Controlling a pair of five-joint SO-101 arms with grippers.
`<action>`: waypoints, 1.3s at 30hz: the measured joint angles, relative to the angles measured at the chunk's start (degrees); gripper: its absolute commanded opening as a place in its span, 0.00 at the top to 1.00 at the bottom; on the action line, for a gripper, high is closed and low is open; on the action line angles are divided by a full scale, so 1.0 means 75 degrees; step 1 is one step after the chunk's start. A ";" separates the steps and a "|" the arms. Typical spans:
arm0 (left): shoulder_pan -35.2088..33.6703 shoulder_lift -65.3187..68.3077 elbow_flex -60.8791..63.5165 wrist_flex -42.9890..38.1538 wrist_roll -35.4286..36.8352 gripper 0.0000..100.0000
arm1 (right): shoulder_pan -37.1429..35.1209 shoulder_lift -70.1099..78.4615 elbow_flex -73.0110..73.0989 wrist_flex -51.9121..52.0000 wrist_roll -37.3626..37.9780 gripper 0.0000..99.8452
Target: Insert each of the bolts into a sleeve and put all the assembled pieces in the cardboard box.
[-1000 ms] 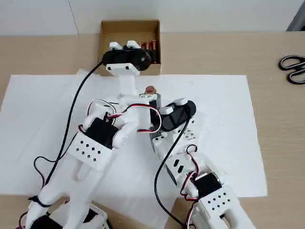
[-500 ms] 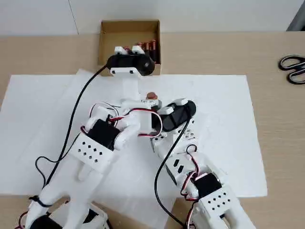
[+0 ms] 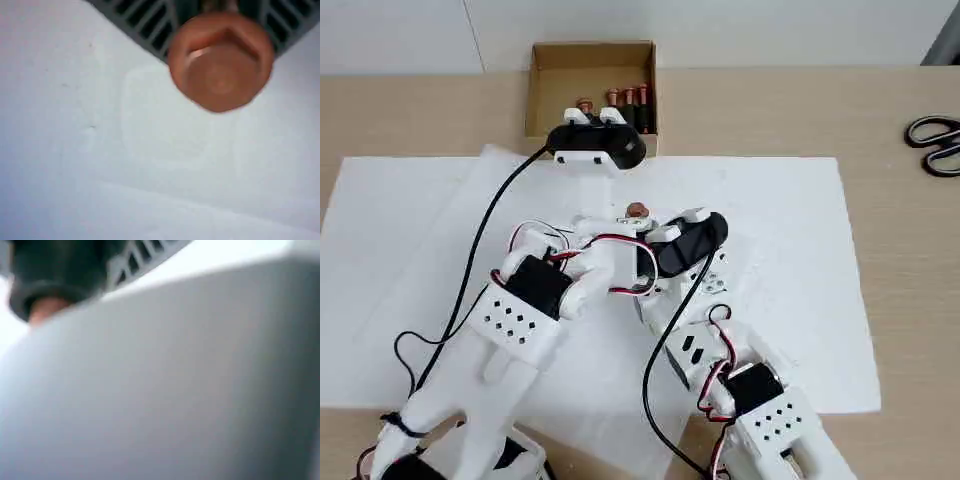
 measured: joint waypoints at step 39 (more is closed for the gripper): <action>-0.0023 0.0680 -0.0375 0.0504 -0.0105 0.99 | 0.0000 0.0023 0.0000 0.0012 -0.0012 1.00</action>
